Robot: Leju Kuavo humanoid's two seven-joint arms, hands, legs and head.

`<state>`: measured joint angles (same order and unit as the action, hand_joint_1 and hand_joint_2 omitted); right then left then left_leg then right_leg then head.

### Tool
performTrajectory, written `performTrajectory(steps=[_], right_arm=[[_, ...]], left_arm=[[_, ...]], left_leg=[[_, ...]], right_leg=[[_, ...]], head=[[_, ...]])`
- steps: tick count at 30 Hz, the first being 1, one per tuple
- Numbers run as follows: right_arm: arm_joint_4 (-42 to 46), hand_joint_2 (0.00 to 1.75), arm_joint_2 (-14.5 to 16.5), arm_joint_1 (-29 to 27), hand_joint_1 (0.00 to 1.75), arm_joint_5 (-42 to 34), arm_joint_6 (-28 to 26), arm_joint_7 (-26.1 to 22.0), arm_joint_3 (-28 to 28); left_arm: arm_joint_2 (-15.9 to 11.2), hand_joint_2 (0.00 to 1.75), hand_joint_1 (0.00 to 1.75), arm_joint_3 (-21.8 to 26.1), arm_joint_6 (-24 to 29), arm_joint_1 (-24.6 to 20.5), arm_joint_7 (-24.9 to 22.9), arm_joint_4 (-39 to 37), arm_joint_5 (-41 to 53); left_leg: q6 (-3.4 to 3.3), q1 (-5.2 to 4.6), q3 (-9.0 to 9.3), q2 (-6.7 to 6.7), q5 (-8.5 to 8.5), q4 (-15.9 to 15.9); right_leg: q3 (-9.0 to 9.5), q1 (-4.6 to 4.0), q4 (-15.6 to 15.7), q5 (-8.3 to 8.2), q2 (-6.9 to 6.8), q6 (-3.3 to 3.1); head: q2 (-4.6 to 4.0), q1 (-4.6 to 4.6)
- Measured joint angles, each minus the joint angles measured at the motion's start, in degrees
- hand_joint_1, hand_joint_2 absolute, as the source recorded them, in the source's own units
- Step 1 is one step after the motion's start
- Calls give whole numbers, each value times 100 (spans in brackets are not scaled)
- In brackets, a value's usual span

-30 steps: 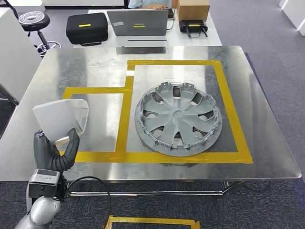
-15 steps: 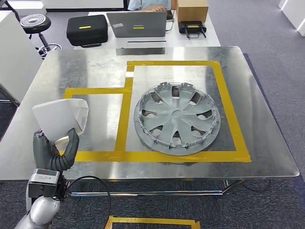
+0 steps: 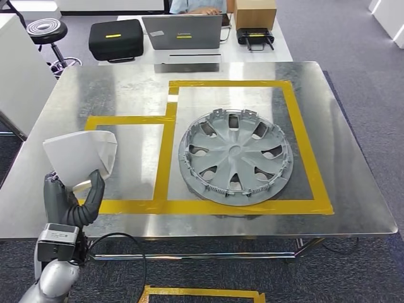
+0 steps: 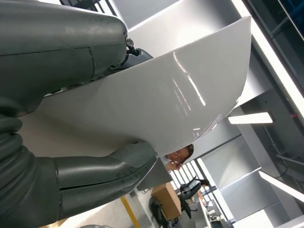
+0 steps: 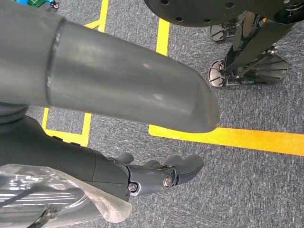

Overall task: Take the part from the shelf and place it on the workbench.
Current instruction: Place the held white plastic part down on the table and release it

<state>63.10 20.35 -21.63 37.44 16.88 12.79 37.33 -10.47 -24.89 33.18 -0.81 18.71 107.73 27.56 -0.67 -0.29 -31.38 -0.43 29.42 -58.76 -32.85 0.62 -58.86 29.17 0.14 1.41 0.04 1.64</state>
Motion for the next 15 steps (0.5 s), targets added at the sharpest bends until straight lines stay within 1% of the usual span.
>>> performTrajectory(steps=[15], right_arm=[[0, 0, 0, 0, 0, 0, -1, 0, 0]], left_arm=[[0, 175, 175, 0, 0, 0, 0, 1, 0]], left_leg=[[0, -1, 0, 0, 0, 0]], right_leg=[[0, -1, 0, 0, 0, 0]], head=[[0, 0]])
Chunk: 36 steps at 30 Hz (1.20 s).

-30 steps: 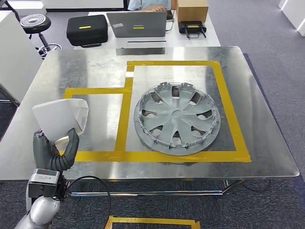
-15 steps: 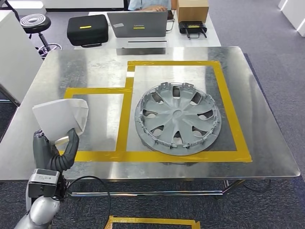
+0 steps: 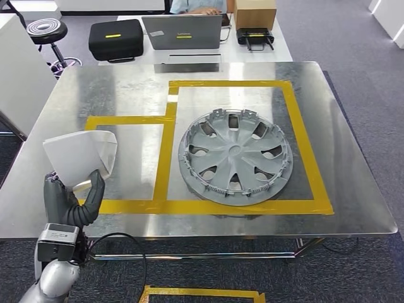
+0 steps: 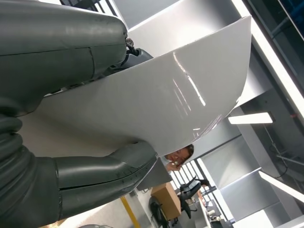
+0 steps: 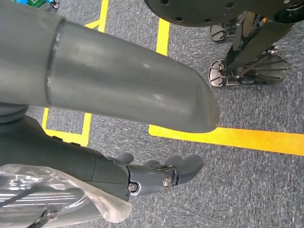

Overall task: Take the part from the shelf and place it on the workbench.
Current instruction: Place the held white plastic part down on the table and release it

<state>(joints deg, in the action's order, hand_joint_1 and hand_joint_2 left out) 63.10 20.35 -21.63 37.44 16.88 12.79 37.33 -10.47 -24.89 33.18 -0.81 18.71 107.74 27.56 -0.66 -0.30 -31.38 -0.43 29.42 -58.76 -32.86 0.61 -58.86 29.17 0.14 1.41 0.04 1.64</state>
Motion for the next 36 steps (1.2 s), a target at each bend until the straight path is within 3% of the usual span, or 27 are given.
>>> performTrajectory(steps=[32, 34, 36], right_arm=[[0, 0, 0, 0, 0, -3, 1, 1, 0], [7, 0, -25, 96, 0, -237, -54, 146, -21], [24, 0, -194, 546, 0, -1171, -406, 599, -238]], left_arm=[[0, 175, 175, -1, 0, 0, 0, -1, 0], [-24, 175, 175, 8, 17, -6, -9, 1, 53], [-136, 175, 175, 79, -9, -72, -16, 2, 176]], left_leg=[[0, -1, 0, 0, 0, 0], [1, 1, -21, 0, -2, 2], [12, 3, -56, -27, -13, 3]], right_leg=[[0, 1, 0, 0, 0, 0], [7, 0, -3, -3, 0, -2], [-18, -1, -8, -34, 36, -6]], head=[[0, 0], [0, -2], [0, -1]])
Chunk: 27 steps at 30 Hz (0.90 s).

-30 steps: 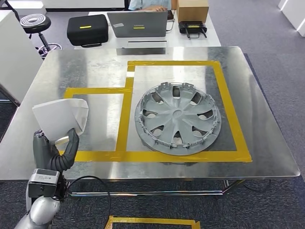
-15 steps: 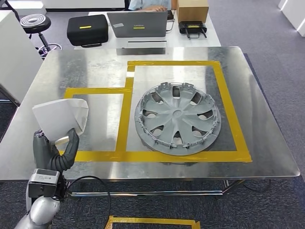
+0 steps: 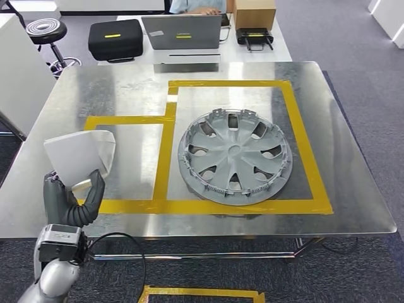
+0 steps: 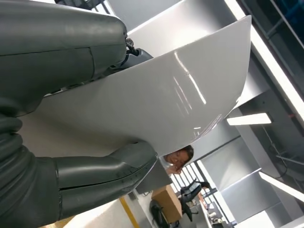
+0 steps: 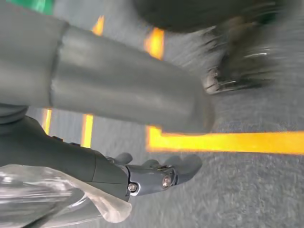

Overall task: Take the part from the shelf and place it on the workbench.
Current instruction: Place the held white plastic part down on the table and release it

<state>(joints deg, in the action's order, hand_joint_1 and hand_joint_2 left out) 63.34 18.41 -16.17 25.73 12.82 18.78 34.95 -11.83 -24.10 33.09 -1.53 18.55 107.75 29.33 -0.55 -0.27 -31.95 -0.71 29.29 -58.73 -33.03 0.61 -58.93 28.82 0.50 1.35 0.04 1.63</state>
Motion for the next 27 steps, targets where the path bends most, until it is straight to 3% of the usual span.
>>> performTrajectory(steps=[2, 5, 7, 10, 14, 21, 27], right_arm=[[4, 0, -400, 744, 0, -1819, -710, 430, -672], [48, 0, -1217, 1461, 0, -4647, -1730, 498, -2167], [115, 0, -1626, 1530, 0, -5323, -2115, 361, -2939], [216, 0, -2064, 1525, 0, -5513, -2325, 221, -3833], [278, 0, -2415, 1542, 0, -5582, -2385, 183, -4494], [331, 0, -2748, 1619, 0, -5796, -2593, 141, -5126], [358, 0, -2852, 1684, 0, -5812, -2593, 184, -5363]], left_arm=[[-132, 175, 175, 204, -154, -154, 38, 0, 80], [-198, 175, 175, 513, -337, -301, 101, 0, 156], [-227, 175, 175, 583, -336, -300, 101, 0, 228], [-266, 175, 175, 630, -305, -308, 74, 0, 292], [-291, 175, 175, 652, -289, -324, 49, 0, 307], [-360, 175, 175, 668, -481, -367, -325, -31, 346], [-458, 175, 175, 772, -828, -582, -732, -371, 487]], left_leg=[[1, -6, -12, -63, -22, -2], [-18, -2, 11, -68, -44, -4], [-22, 8, 7, -27, -53, -5], [-13, 9, -18, -45, -68, -4], [-12, 9, -19, -55, -71, -4], [-20, 9, -23, -46, -77, -4], [-20, 9, -26, -46, -77, -5]], right_leg=[[-54, 7, 1, -46, 71, 4], [-84, 0, 26, -57, 59, 15], [-42, -10, 37, -62, 13, 14], [-36, -10, 37, -90, 46, 7], [-46, -9, 38, -97, 50, 9], [-47, -7, 38, -99, 35, 11], [-51, -8, 38, -100, 40, 11]], head=[[0, 5], [0, -3], [1, -19], [0, -20], [0, -22], [0, -22], [0, -21]])
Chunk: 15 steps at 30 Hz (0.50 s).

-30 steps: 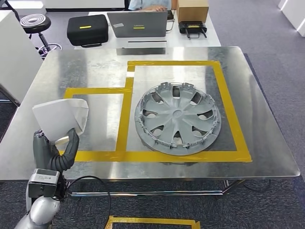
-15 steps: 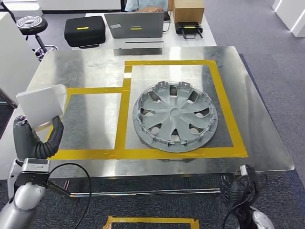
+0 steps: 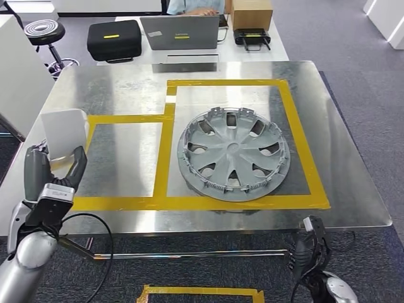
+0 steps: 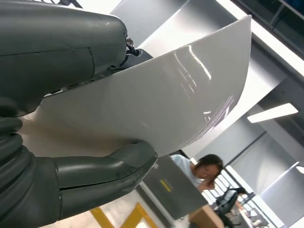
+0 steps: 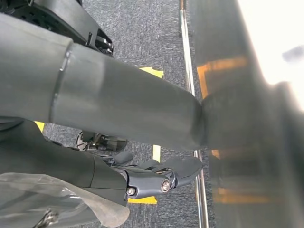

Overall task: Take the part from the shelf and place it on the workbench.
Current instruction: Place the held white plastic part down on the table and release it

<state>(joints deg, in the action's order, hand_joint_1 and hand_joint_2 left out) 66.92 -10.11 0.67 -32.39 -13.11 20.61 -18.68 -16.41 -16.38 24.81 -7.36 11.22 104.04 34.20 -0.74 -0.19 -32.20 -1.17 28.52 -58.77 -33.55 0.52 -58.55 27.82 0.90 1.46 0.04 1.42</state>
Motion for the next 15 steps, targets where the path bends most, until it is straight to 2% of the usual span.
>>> performTrajectory(steps=[10, 12, 15], right_arm=[[-2, 0, -23, 29, 0, 129, -61, -69, -145], [1, 0, -12, -10, 0, 213, -216, -323, -162], [6, 0, 81, -143, 0, 358, -547, -981, -139]], left_arm=[[-46, 175, 175, 174, -104, -194, -101, -526, 23], [-45, 175, 175, 209, -115, -165, -113, -552, 7], [-44, 175, 175, 333, -86, -33, -106, -564, -4]], left_leg=[[1, 0, -10, 0, 0, 0], [0, 0, -15, 1, 0, 0], [1, 0, -21, 2, 0, 0]], right_leg=[[-9, 0, 0, 0, 2, -1], [-11, 1, 0, 0, -1, -1], [-17, 2, 0, 0, -2, -1]], head=[[0, 0], [0, 0], [0, -1]])
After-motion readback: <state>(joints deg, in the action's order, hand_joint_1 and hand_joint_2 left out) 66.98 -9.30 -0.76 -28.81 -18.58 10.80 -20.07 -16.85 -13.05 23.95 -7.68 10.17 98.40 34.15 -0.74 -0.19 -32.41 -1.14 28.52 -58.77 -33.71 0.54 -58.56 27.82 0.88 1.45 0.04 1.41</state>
